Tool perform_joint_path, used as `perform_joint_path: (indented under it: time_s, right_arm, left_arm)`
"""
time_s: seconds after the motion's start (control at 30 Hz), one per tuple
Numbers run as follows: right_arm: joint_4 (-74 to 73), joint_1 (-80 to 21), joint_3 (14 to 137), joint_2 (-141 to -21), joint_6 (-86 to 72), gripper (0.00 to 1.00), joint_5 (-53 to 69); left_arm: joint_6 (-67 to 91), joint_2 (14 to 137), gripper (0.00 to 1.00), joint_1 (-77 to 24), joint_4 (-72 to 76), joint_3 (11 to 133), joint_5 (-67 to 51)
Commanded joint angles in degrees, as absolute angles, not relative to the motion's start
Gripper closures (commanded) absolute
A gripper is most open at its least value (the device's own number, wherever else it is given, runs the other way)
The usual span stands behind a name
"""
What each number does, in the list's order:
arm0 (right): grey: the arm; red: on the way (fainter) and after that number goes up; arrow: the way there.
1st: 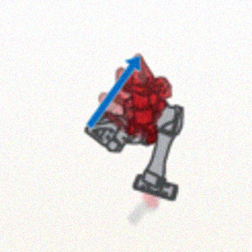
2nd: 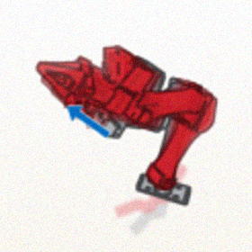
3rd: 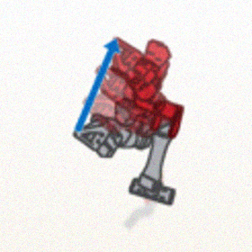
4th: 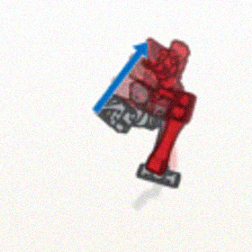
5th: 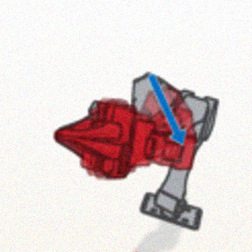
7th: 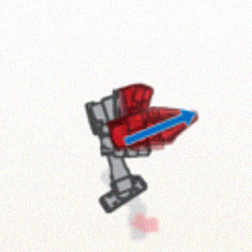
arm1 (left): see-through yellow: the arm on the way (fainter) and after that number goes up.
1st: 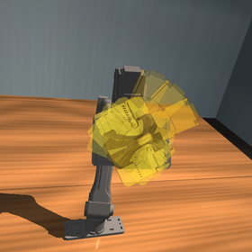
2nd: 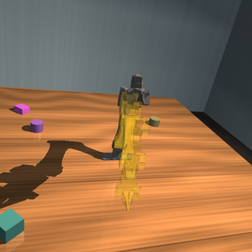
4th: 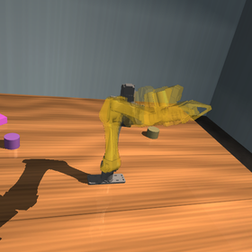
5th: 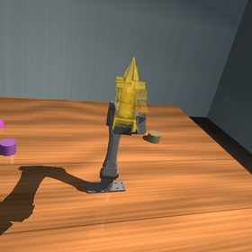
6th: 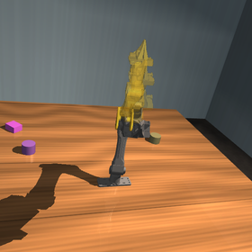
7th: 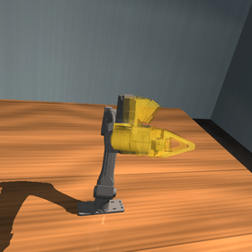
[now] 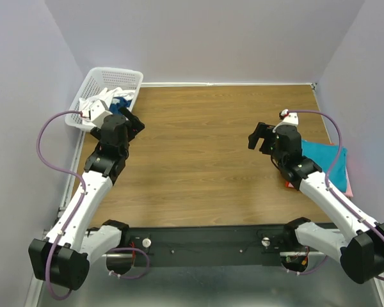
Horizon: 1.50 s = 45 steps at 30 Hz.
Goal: Fold and stack the t-shirts
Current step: Grab the tshirt from the pile
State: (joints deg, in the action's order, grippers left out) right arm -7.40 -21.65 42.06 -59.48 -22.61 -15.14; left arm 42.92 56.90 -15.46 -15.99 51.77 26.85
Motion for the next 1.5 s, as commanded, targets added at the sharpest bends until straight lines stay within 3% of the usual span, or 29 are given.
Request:
perform_joint_path:
  time_s: [0.0, 0.4, 0.6, 0.97, 1.47]
  right_arm:
    - [-8.35, -21.8, 43.07, -58.36, -23.02, 0.0, -16.08]
    - [-8.53, -21.88, 42.1, -59.85, -22.59, 0.0, -15.3]
    - [-8.53, -21.88, 41.66, -60.64, -21.89, 0.0, -17.75]
    - [-8.53, -21.88, 41.57, -62.4, -20.92, 0.0, -16.96]
    - [-8.7, -21.88, 42.19, -65.83, -19.95, 0.0, -15.82]
  left_arm:
    - [41.58, 59.58, 0.02, -12.76, -13.81, 54.49, 28.57]
    - [33.67, 76.8, 0.02, 5.35, -9.32, 66.7, 14.34]
    - [30.42, 92.27, 0.02, 11.32, -15.03, 80.93, 10.47]
    - [26.63, 120.56, 0.02, 12.83, -27.07, 109.58, 4.93]
    - [23.73, 140.53, 0.02, 12.83, -26.02, 127.88, 4.04]
